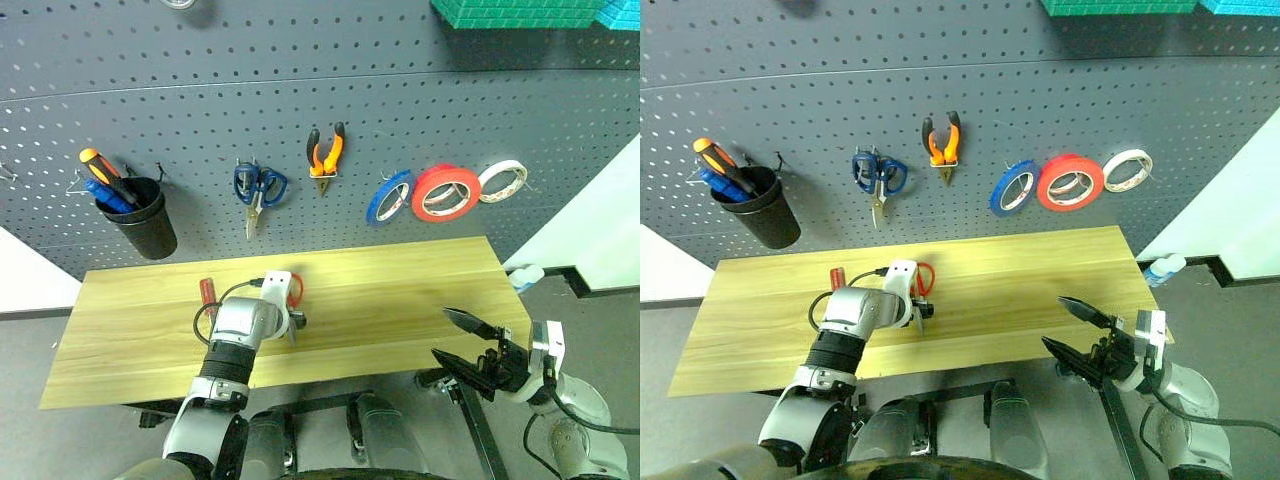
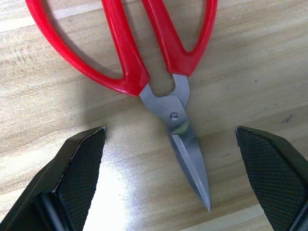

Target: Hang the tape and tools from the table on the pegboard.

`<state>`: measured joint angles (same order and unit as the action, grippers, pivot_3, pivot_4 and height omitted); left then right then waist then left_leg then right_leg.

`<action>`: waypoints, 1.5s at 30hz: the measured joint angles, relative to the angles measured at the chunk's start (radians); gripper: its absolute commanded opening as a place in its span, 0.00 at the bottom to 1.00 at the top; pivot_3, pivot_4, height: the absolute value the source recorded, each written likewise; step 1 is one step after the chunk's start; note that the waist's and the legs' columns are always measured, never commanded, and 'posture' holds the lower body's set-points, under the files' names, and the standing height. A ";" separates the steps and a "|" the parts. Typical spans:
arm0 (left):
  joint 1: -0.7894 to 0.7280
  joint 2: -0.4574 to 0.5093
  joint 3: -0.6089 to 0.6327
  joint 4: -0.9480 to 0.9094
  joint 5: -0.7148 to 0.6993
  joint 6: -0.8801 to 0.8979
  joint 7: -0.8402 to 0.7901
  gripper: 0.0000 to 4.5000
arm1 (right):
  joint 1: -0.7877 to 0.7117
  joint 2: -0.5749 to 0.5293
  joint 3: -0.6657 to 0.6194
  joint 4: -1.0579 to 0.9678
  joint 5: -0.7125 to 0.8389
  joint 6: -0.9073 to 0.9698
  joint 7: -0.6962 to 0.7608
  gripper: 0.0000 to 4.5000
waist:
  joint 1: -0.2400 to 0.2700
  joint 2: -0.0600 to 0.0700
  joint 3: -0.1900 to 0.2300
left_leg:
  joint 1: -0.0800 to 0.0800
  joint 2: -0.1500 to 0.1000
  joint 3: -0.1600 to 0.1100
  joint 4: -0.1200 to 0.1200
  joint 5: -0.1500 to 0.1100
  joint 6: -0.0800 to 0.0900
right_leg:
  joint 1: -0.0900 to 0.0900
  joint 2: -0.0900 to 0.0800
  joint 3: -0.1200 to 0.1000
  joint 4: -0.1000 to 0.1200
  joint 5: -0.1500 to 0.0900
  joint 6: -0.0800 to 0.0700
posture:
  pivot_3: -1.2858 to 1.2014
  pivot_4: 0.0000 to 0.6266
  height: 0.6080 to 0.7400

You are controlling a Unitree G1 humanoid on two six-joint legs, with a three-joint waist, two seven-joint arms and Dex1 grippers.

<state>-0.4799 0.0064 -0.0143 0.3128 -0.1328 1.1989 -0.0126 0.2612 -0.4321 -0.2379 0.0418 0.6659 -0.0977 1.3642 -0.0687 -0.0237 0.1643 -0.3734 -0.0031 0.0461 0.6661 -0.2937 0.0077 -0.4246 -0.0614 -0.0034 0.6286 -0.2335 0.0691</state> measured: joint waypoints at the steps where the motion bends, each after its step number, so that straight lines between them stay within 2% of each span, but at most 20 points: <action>1: -0.002 -0.001 0.002 0.001 0.001 0.001 0.001 0.96 | 0.011 0.004 0.005 -0.002 -0.006 -0.002 -0.004 1.00 | -0.001 0.000 0.000 | 0.000 0.000 0.000 0.000 0.000 0.000 | 0.000 0.000 0.000 0.000 0.000 0.001 | 0.42 0.29 0.97; 3: -0.005 -0.005 0.010 0.006 0.003 0.005 0.003 0.86 | 0.019 0.006 0.007 -0.002 -0.013 -0.001 -0.014 1.00 | -0.003 0.001 0.001 | 0.000 -0.001 0.001 0.000 0.000 0.000 | 0.000 -0.001 0.001 -0.001 0.000 0.000 | 0.42 0.29 0.97; 14: -0.016 -0.010 0.027 0.021 0.003 0.030 -0.014 0.04 | -0.037 -0.004 0.003 -0.003 -0.013 0.005 -0.021 1.00 | -0.002 0.001 0.001 | 0.000 -0.001 0.001 0.000 0.000 0.000 | 0.000 -0.002 0.001 -0.002 0.000 0.000 | 0.42 0.29 0.97; 15: -0.018 -0.011 0.027 0.021 0.003 0.035 -0.014 0.01 | -0.042 -0.007 0.002 0.004 -0.013 0.005 -0.018 1.00 | -0.001 0.001 0.001 | 0.000 -0.001 0.001 0.000 0.000 0.000 | 0.000 -0.002 0.001 -0.002 0.000 0.000 | 0.42 0.29 0.97; 28: 0.010 0.011 -0.018 -0.024 0.015 0.030 -0.049 0.01 | -0.090 -0.033 -0.041 0.123 -0.003 0.005 0.043 1.00 | -0.001 0.001 0.005 | -0.001 0.000 0.001 -0.001 -0.001 0.000 | 0.000 -0.002 0.001 -0.002 0.000 -0.001 | 0.43 0.30 0.97; 31: 0.018 0.015 -0.023 -0.039 0.017 0.030 -0.049 0.14 | -0.079 -0.034 -0.046 0.122 -0.001 0.005 0.046 1.00 | -0.001 0.001 0.006 | -0.001 0.000 0.001 -0.002 -0.001 0.000 | 0.000 -0.002 0.001 -0.004 0.000 -0.002 | 0.43 0.31 0.97; 40: 0.038 0.033 -0.068 -0.078 0.027 0.022 -0.069 0.82 | -0.067 -0.040 -0.047 0.121 0.006 0.006 0.057 1.00 | 0.001 0.002 0.011 | -0.002 0.000 0.001 -0.003 -0.002 0.002 | 0.000 -0.004 0.001 -0.009 0.002 -0.005 | 0.43 0.32 0.97; 45: 0.030 0.033 -0.081 -0.070 0.038 0.014 -0.067 0.82 | -0.057 -0.040 -0.047 0.117 0.007 0.007 0.059 1.00 | 0.000 0.005 0.014 | -0.002 0.000 0.001 -0.004 -0.002 0.002 | 0.000 -0.004 0.001 -0.009 0.002 -0.005 | 0.43 0.32 0.97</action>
<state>-0.4502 0.0393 -0.0949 0.2427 -0.0950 1.2130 -0.0796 0.2041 -0.4722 -0.2848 0.1591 0.6732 -0.0912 1.4236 -0.0685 -0.0191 0.1781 -0.3758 -0.0033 0.0467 0.6617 -0.2955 0.0097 -0.4249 -0.0651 -0.0027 0.6193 -0.2316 0.0642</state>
